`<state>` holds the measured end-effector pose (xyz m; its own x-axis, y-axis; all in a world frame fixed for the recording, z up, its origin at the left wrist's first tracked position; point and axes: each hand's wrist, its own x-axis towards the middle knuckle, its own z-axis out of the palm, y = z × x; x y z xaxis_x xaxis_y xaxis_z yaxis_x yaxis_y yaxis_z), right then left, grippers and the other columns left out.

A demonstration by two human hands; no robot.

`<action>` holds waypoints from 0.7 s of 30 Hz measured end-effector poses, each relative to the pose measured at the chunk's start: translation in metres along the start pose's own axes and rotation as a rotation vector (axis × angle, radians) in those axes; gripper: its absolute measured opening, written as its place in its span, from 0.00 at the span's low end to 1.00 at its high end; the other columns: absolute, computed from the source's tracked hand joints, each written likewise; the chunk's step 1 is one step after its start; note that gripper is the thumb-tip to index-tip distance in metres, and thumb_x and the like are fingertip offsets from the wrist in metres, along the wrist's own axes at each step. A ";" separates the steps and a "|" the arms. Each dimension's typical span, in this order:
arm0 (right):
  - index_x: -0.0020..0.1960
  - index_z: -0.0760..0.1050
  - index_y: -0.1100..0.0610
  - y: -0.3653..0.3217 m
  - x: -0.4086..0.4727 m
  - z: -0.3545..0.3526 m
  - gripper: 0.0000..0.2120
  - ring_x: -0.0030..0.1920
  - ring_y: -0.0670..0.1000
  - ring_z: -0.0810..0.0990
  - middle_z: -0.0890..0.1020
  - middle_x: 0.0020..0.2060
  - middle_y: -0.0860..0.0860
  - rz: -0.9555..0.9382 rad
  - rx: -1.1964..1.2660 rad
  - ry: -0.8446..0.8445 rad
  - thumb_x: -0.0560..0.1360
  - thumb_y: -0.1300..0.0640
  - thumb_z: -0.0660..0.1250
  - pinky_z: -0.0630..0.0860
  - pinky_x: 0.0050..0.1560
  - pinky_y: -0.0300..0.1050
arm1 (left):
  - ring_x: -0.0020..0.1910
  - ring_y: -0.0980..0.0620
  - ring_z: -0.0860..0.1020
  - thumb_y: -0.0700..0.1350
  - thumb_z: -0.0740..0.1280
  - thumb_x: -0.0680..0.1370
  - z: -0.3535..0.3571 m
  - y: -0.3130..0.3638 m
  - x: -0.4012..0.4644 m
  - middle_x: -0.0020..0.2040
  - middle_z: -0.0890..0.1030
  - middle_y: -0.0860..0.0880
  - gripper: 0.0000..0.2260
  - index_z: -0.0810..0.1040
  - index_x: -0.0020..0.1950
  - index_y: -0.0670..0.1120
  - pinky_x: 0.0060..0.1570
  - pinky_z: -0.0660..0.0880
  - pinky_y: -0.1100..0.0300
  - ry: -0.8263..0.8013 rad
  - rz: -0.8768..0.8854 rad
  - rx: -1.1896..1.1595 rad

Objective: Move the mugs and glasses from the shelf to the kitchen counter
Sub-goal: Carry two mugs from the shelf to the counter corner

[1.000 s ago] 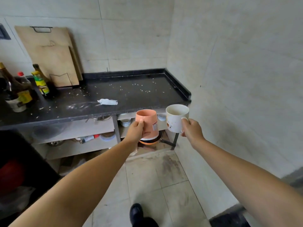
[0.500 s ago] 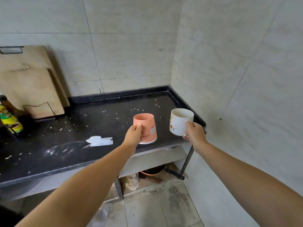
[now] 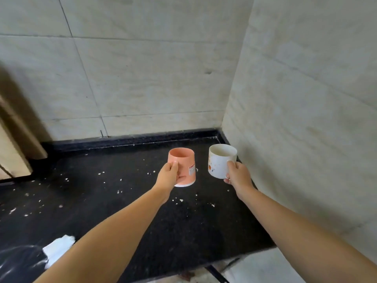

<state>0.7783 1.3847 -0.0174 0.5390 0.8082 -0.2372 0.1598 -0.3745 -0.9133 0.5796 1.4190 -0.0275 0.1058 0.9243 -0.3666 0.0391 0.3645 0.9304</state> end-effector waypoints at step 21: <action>0.49 0.75 0.63 0.024 0.239 0.108 0.17 0.46 0.58 0.80 0.77 0.42 0.57 0.036 -0.172 0.122 0.80 0.53 0.52 0.71 0.44 0.45 | 0.56 0.44 0.78 0.54 0.53 0.82 0.074 -0.005 0.252 0.56 0.78 0.43 0.16 0.72 0.56 0.43 0.59 0.74 0.49 0.052 0.008 0.213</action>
<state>0.8216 1.6186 -0.1315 0.6411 0.7359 -0.2176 0.2716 -0.4828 -0.8326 0.6796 1.6418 -0.1243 0.0562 0.9336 -0.3538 0.2482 0.3301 0.9107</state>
